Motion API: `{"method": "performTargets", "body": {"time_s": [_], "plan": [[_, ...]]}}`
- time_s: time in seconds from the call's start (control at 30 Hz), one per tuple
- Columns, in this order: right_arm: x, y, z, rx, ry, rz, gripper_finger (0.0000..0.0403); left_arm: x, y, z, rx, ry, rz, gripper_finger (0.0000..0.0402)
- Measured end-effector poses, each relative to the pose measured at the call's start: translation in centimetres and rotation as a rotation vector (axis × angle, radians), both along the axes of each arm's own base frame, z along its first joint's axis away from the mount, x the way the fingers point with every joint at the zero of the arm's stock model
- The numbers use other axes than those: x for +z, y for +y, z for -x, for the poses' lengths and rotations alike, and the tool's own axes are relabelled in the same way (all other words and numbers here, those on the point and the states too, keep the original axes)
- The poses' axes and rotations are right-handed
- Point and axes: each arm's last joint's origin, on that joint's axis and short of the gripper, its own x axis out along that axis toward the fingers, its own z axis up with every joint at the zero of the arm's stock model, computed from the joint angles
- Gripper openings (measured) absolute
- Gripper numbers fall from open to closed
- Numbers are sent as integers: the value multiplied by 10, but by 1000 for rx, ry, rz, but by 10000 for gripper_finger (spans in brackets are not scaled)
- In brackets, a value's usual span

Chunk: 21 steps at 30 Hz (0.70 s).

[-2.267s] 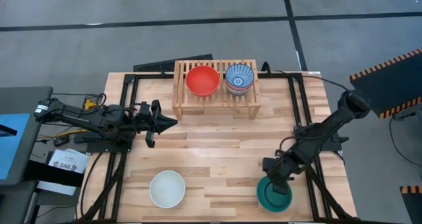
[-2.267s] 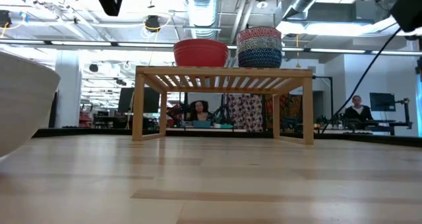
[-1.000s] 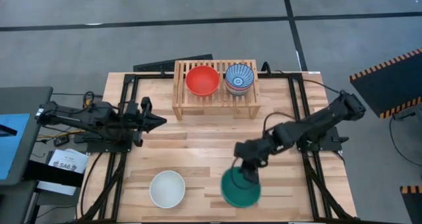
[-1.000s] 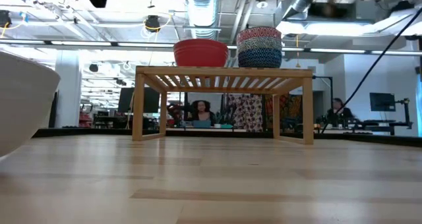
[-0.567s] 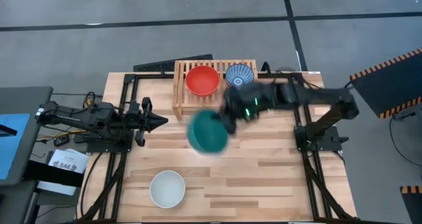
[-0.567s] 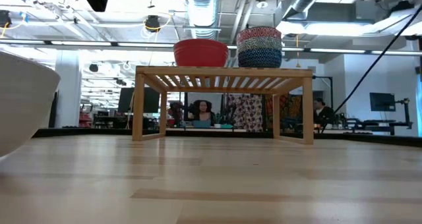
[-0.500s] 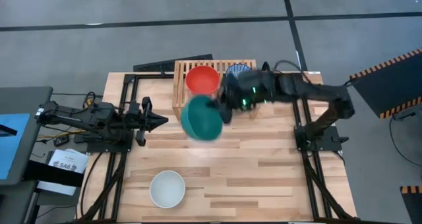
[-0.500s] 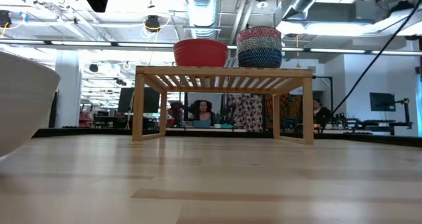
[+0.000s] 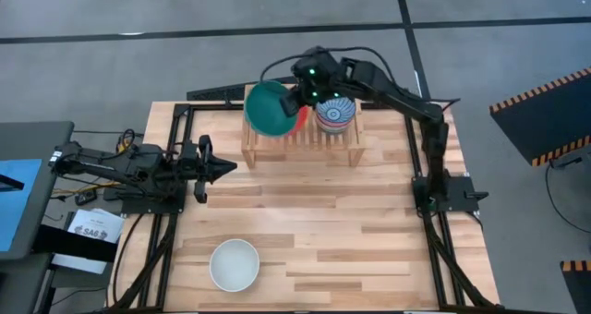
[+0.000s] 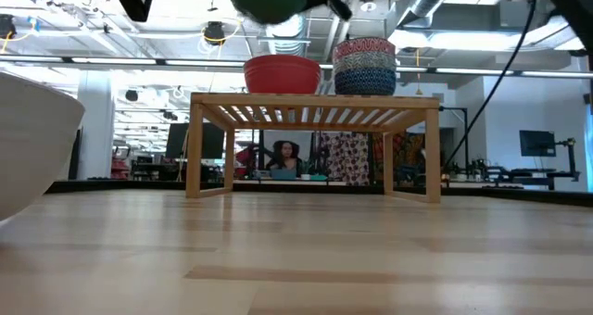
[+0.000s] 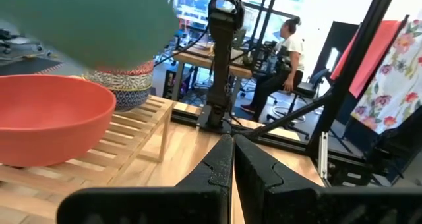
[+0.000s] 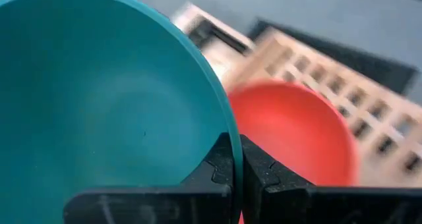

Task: Place and stack bowls onto a shelf
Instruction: Stack the big dark blue bowl on top of the other big orange bowl on the shelf

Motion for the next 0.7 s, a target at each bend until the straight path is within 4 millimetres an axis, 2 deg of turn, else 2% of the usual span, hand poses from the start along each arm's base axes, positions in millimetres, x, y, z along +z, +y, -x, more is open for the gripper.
{"method": "performTargets", "body": {"time_s": [0.2, 0.3, 0.7], "plan": [[-24, -29, 2, -84, 123, -71, 23, 0, 0, 0, 2, 1, 1, 0], [-30, -29, 3, -85, 169, -89, 23, 0, 0, 0, 2, 3, 1, 0], [-34, -33, 12, -165, 249, -80, 23, 0, 1, 0, 28, 3, 9, 0]]}}
